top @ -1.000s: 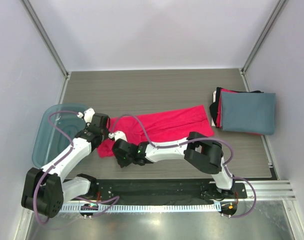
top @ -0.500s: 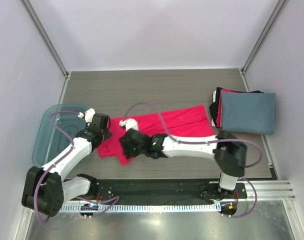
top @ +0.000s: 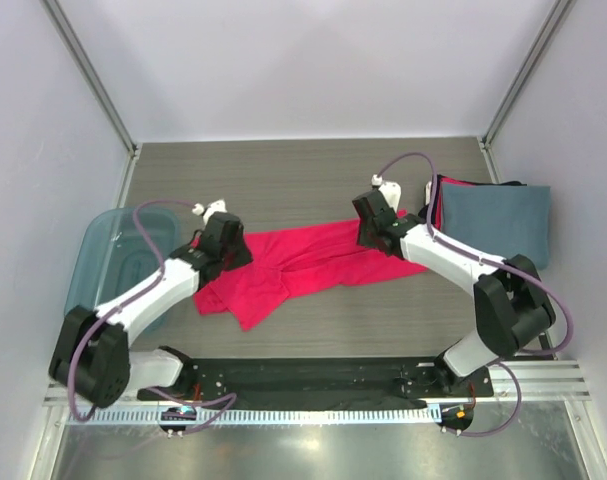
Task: Fold and stack the t-shirts
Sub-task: Fold the tshirt
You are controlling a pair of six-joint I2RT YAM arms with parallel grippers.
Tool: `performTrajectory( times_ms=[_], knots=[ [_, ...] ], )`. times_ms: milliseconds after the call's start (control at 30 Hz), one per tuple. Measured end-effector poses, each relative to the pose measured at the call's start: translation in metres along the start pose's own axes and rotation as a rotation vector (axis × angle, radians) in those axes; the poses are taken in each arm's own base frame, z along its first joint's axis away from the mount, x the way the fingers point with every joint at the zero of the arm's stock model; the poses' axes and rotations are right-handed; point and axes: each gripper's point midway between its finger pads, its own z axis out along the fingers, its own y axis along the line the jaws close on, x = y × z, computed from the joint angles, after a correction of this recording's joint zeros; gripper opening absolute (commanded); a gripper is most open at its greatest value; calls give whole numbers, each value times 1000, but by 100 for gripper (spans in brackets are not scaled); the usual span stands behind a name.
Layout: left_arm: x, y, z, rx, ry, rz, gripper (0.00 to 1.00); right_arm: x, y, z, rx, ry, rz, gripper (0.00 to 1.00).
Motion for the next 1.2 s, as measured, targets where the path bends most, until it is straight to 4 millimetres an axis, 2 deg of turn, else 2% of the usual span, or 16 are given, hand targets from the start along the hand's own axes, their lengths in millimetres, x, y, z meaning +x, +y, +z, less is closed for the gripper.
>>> performTrajectory(
  times_ms=[100, 267, 433, 533, 700, 900, 1200],
  knots=[
    [0, -33, 14, 60, 50, 44, 33, -4, -16, 14, 53, 18, 4, 39],
    [-1, -88, 42, 143, 112, 120, 33, -14, -31, 45, 133, 48, -2, 33],
    [-3, -120, 66, 190, 151, 157, 32, -19, -45, 68, 182, 73, 8, 30],
    [2, -124, 80, 189, 179, 174, 31, -17, -46, 75, 190, 84, -4, 27],
    [22, -122, 99, 185, 254, 211, 30, -23, -40, 83, 186, 83, -16, 11],
    [39, -113, 105, 170, 314, 242, 29, -21, -37, 91, 181, 93, -22, 8],
    [41, -110, 107, 170, 317, 276, 29, 0, -38, 98, 173, 141, -26, 6]
  ],
)
